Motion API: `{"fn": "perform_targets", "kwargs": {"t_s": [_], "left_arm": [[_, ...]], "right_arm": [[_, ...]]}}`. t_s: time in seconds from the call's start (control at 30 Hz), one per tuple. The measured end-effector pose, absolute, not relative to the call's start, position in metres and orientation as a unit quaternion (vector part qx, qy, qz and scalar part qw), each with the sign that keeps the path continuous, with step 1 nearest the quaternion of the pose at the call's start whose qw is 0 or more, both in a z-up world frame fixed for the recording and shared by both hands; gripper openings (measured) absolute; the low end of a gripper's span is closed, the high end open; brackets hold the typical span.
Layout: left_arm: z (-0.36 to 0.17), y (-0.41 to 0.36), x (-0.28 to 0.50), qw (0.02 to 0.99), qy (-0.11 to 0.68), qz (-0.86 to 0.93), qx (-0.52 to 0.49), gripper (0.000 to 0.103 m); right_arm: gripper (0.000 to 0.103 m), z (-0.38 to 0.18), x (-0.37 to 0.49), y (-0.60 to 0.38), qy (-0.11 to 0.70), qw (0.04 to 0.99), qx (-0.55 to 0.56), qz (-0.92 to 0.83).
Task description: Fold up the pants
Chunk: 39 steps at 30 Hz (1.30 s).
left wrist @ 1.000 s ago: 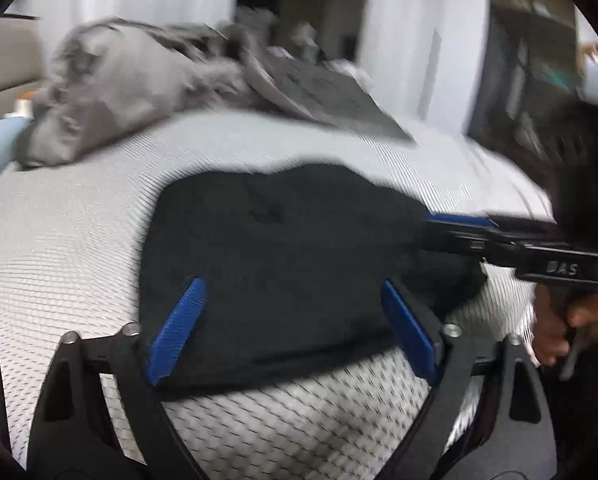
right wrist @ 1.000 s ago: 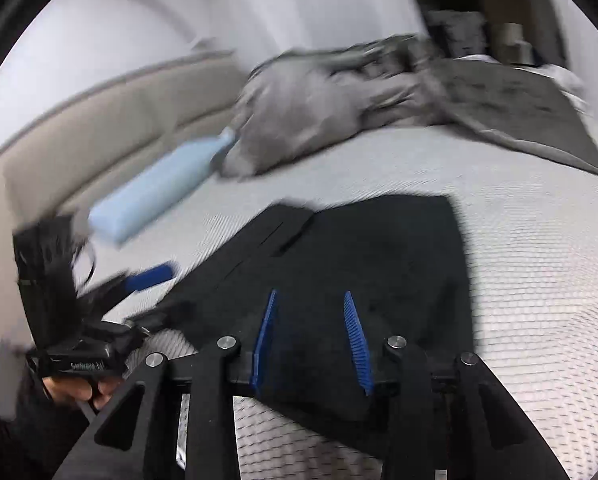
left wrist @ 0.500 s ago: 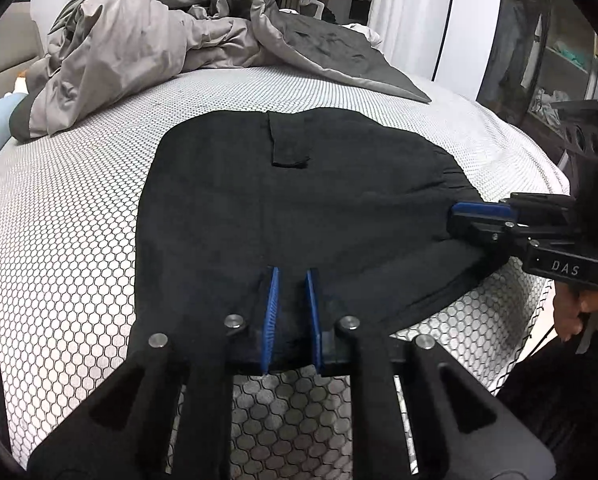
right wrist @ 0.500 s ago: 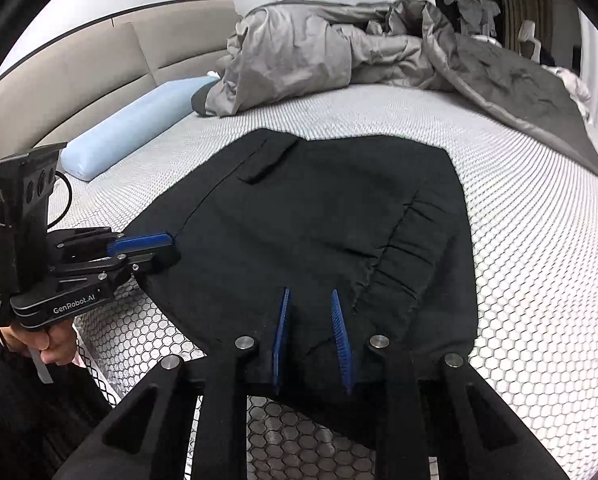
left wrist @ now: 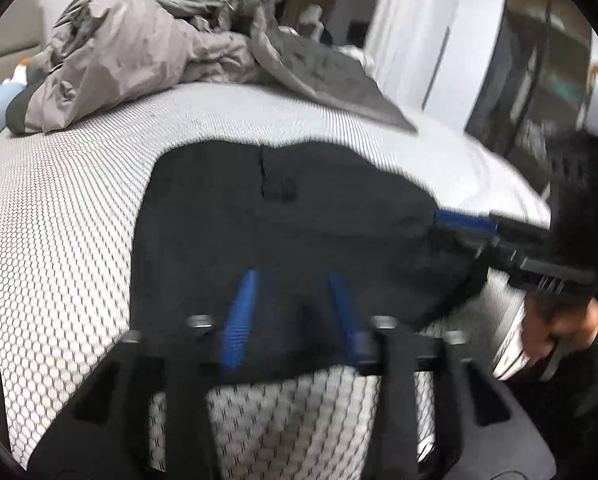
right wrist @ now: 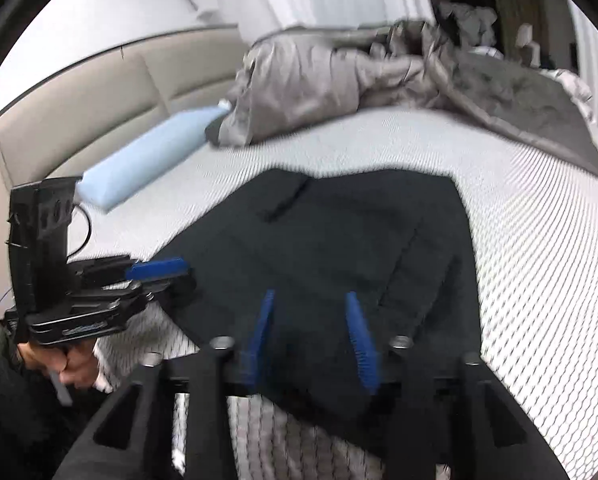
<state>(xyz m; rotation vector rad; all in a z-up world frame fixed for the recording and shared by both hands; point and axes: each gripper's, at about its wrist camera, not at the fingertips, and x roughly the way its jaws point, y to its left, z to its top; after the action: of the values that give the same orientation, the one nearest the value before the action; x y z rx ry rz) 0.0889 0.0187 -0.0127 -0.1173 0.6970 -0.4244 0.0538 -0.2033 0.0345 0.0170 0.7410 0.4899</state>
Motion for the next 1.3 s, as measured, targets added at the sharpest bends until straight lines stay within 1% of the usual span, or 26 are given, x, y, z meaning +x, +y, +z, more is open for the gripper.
{"fn": "perform_targets", "kwargs": {"t_s": [0.03,0.1,0.13,0.23,0.3,0.37,0.47,0.53,0.57,0.6,0.67,0.77,0.83,0.87,0.93,0.97,1.0,1.17,1.23,1.27,1.3], "left_arm": [[-0.009,0.020,0.094,0.919,0.334,-0.202,-0.063,0.060],[-0.008,0.019,0.109,0.922,0.332,-0.189,-0.053,0.060],[-0.010,0.019,0.116,0.922,0.340,-0.181,-0.043,0.060],[-0.034,0.013,0.140,0.907,0.396,-0.141,-0.001,0.060],[-0.033,0.009,0.139,0.911,0.389,-0.137,0.012,0.061],[-0.027,0.011,0.137,0.911,0.382,-0.154,0.003,0.061],[-0.017,0.020,0.134,0.918,0.362,-0.159,-0.023,0.061],[-0.013,0.028,0.137,0.924,0.354,-0.143,-0.031,0.066],[-0.014,0.029,0.138,0.923,0.358,-0.138,-0.034,0.068],[-0.020,0.031,0.146,0.916,0.377,-0.132,-0.032,0.070],[-0.031,0.030,0.158,0.903,0.410,-0.125,-0.017,0.070],[-0.025,0.030,0.154,0.911,0.395,-0.118,-0.017,0.071],[-0.019,0.035,0.141,0.916,0.380,-0.123,-0.033,0.071],[-0.018,0.040,0.136,0.917,0.378,-0.123,-0.045,0.071],[-0.021,0.053,0.126,0.913,0.384,-0.115,-0.079,0.076],[-0.025,0.063,0.122,0.907,0.393,-0.112,-0.105,0.076],[-0.029,0.068,0.117,0.902,0.398,-0.112,-0.122,0.076],[-0.048,0.090,0.128,0.868,0.441,-0.115,-0.195,0.076],[-0.049,0.090,0.130,0.866,0.442,-0.120,-0.200,0.068],[-0.048,0.088,0.131,0.867,0.443,-0.119,-0.194,0.066],[-0.048,0.086,0.132,0.869,0.442,-0.120,-0.189,0.062]], "right_arm": [[0.048,0.035,0.059,-0.200,0.353,0.908,0.002,0.227],[0.048,0.031,0.070,-0.188,0.358,0.909,-0.027,0.210],[0.048,0.023,0.080,-0.180,0.374,0.904,-0.049,0.200],[0.048,0.000,0.096,-0.174,0.413,0.888,-0.071,0.187],[0.048,-0.006,0.098,-0.174,0.417,0.886,-0.076,0.190],[0.048,0.001,0.097,-0.177,0.411,0.888,-0.069,0.192],[0.048,0.019,0.090,-0.197,0.383,0.902,-0.020,0.197],[0.048,0.025,0.093,-0.210,0.369,0.913,-0.006,0.175],[0.049,0.023,0.095,-0.213,0.375,0.912,-0.007,0.168],[0.048,0.019,0.099,-0.216,0.387,0.908,-0.009,0.163],[0.049,0.000,0.110,-0.217,0.426,0.891,-0.024,0.156],[0.051,0.001,0.111,-0.219,0.424,0.892,-0.015,0.156],[0.053,0.011,0.107,-0.225,0.416,0.896,-0.003,0.158],[0.056,0.017,0.104,-0.232,0.411,0.898,0.013,0.160],[0.067,0.021,0.096,-0.250,0.402,0.899,0.052,0.165],[0.073,0.021,0.092,-0.262,0.403,0.897,0.072,0.165],[0.073,0.019,0.090,-0.275,0.408,0.893,0.095,0.166],[0.073,-0.005,0.095,-0.301,0.461,0.841,0.208,0.193],[0.073,-0.009,0.099,-0.302,0.465,0.834,0.226,0.195],[0.073,-0.009,0.098,-0.300,0.463,0.834,0.227,0.197],[0.070,-0.008,0.099,-0.296,0.462,0.836,0.223,0.194]]}}
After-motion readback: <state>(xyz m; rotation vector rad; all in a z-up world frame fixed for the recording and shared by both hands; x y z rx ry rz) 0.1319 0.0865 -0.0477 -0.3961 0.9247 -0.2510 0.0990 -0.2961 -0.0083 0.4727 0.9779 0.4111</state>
